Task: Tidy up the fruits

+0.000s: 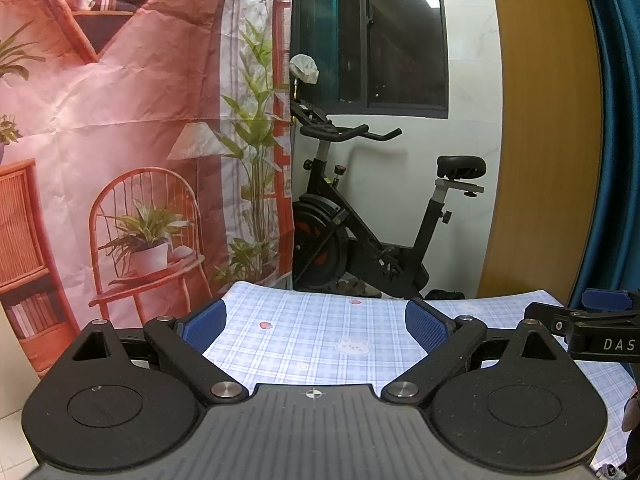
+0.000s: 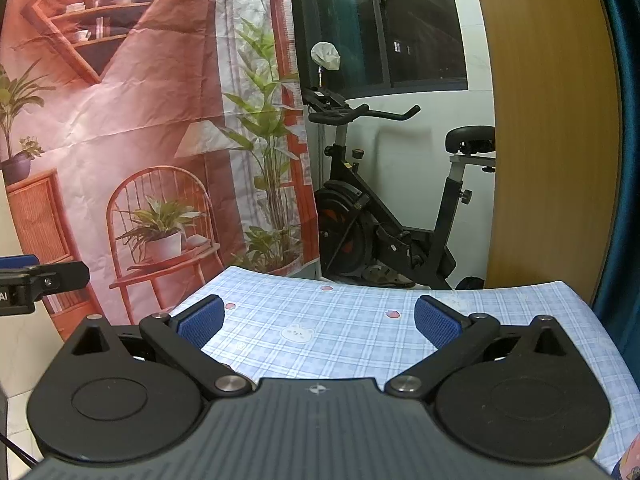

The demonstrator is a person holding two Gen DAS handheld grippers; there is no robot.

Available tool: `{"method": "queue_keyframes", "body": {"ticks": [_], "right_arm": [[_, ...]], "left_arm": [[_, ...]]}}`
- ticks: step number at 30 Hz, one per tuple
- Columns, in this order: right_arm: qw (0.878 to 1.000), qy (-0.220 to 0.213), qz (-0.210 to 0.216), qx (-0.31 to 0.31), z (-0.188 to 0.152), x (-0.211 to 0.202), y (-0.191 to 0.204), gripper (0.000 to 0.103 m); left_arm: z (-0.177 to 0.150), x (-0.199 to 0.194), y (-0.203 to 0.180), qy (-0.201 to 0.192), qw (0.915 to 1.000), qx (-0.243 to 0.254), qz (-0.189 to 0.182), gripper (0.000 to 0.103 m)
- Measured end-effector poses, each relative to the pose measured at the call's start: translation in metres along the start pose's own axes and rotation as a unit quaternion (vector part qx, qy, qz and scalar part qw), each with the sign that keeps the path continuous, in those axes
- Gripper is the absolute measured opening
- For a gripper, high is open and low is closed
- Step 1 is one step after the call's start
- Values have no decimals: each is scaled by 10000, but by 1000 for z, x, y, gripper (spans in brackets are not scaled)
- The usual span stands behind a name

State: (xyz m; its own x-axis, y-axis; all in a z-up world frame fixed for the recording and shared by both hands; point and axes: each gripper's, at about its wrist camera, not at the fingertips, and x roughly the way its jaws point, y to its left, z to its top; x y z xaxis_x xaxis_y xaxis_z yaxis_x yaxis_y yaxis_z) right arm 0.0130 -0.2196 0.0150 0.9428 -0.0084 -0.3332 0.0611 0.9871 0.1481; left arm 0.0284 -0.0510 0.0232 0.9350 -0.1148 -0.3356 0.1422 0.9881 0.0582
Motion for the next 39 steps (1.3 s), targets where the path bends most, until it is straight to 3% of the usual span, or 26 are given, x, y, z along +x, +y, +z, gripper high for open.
{"method": "queue_keyframes", "body": {"ticks": [39], "right_arm": [[9999,-3,-100,135,-3,0,-6,103]], "left_arm": [[-3,0,2,69,9996,90,-256,100]]}}
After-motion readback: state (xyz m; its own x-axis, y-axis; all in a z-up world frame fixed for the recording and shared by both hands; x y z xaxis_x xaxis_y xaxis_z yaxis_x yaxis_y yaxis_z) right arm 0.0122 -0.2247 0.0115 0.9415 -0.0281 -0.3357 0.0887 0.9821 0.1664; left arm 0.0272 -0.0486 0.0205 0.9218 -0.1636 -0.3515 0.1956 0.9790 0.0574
